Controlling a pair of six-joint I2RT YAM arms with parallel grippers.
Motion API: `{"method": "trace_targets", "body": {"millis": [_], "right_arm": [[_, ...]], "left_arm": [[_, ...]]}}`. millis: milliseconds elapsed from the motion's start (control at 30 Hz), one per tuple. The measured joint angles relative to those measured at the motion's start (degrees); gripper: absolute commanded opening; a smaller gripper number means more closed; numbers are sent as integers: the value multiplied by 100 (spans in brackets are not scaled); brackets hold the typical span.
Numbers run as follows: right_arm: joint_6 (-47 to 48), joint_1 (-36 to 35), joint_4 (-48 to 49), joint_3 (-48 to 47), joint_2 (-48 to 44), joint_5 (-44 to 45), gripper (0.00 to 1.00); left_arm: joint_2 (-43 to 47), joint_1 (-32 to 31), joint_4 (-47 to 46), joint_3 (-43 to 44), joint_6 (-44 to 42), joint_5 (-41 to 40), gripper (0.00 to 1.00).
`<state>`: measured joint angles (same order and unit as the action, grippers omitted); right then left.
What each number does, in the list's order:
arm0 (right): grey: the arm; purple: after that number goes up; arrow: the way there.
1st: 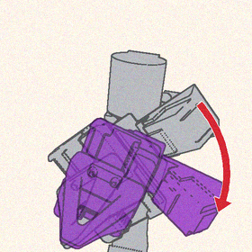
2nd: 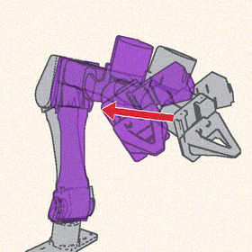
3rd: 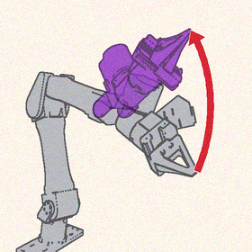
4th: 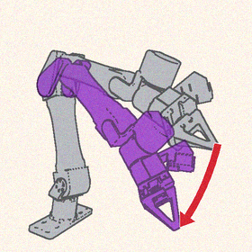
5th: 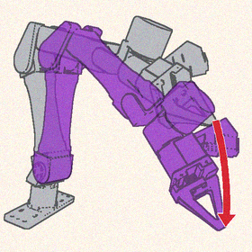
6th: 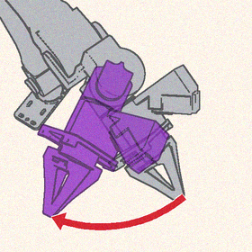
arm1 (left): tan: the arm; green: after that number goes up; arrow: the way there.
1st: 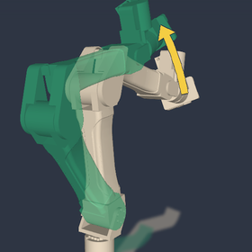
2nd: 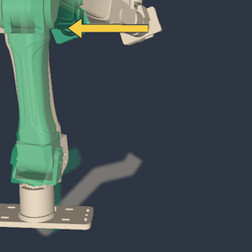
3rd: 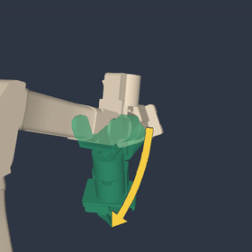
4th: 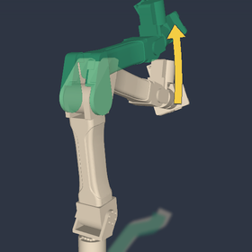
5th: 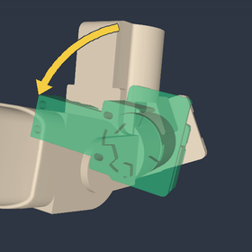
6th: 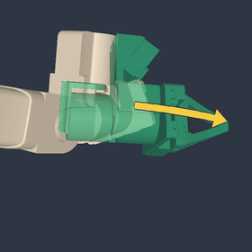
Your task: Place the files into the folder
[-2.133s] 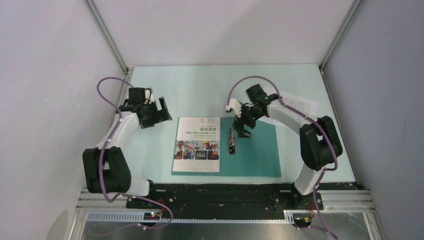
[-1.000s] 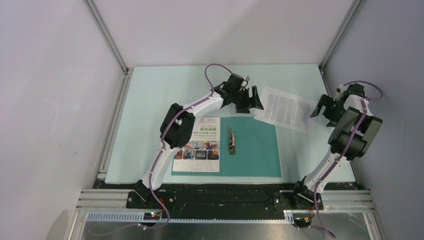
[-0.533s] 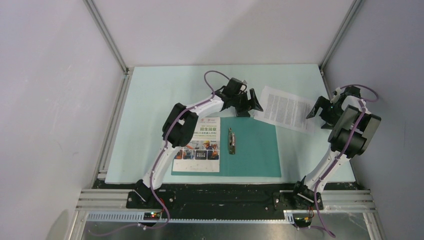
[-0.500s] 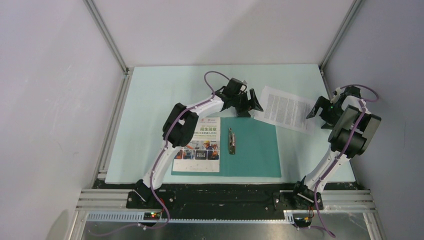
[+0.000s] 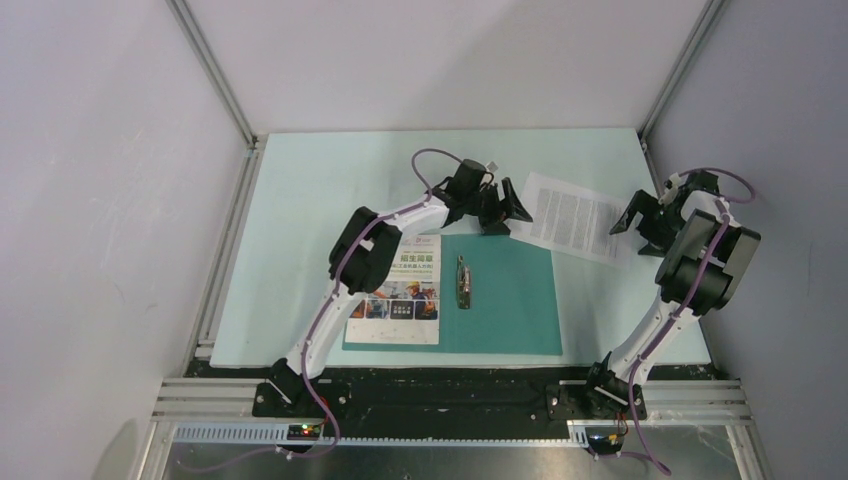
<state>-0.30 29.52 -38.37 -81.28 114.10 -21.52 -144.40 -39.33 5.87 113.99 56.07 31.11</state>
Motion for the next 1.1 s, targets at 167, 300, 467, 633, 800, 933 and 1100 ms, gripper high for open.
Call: {"method": "trace_targets", "body": {"millis": [167, 300, 467, 633, 800, 933, 1100], "right_arm": [[-24, -55, 46, 0, 13, -107, 98], [-35, -74, 61, 0, 22, -146, 99], [-37, -90, 63, 0, 22, -144, 97], [-37, -129, 74, 0, 22, -140, 99], [-37, -179, 79, 0, 22, -138, 99], [-37, -192, 81, 0, 22, -122, 99], [-37, -195, 79, 0, 22, -122, 99]], "left_arm": [[-168, -2, -627, -11, 291, 358, 84], [-208, -4, -1115, -22, 564, 586, 85], [-210, -15, -1652, -22, 841, 798, 87], [-232, -59, -1827, -22, 992, 765, 89], [-232, -129, -1270, -28, 966, 345, 81], [-254, -155, -914, -63, 981, 138, 65], [-328, -186, -868, -50, 979, -7, 40]]}}
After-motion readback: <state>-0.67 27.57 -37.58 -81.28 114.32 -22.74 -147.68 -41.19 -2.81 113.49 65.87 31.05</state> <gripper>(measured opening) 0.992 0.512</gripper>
